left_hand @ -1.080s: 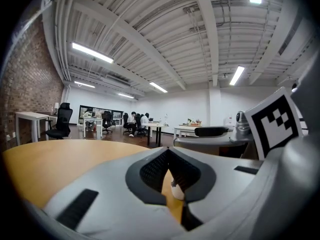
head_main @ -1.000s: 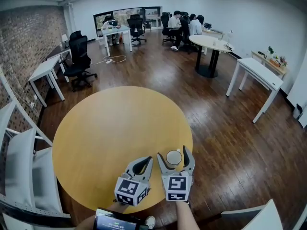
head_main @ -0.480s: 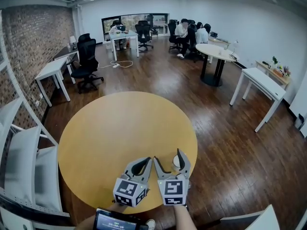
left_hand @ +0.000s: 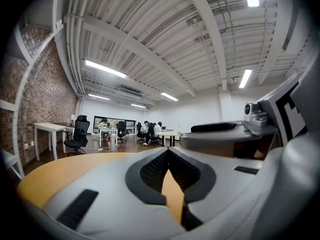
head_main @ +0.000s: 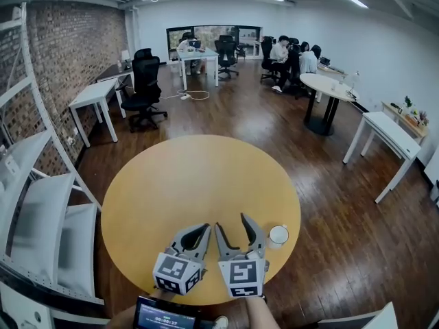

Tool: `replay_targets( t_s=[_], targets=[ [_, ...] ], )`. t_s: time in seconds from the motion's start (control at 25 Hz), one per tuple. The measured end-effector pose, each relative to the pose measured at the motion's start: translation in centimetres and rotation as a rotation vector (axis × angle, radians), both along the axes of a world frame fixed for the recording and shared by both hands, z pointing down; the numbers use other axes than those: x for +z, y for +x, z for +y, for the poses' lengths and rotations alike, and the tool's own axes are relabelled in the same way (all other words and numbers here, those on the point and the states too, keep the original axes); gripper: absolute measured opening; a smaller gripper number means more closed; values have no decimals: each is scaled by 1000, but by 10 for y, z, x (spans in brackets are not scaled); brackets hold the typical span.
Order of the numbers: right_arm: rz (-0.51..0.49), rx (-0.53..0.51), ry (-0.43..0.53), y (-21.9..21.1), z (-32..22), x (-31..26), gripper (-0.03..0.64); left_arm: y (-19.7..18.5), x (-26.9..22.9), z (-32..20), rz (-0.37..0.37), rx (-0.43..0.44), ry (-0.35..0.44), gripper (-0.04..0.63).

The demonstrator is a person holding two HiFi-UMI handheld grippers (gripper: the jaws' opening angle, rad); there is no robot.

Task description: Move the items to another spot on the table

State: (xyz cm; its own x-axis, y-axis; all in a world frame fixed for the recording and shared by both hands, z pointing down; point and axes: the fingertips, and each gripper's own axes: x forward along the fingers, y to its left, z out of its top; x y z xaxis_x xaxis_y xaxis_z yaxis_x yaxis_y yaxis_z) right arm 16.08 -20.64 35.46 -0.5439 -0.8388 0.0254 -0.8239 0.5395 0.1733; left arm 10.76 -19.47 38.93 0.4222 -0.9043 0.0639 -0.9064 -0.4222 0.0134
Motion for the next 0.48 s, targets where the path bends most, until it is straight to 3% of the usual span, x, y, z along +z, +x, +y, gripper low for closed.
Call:
replay_targets(
  t_s=[0.48],
  targets=[
    [-38,-146,6,-101,36,-23,130,-90,-18,35,2,-43,-1,4]
  ],
)
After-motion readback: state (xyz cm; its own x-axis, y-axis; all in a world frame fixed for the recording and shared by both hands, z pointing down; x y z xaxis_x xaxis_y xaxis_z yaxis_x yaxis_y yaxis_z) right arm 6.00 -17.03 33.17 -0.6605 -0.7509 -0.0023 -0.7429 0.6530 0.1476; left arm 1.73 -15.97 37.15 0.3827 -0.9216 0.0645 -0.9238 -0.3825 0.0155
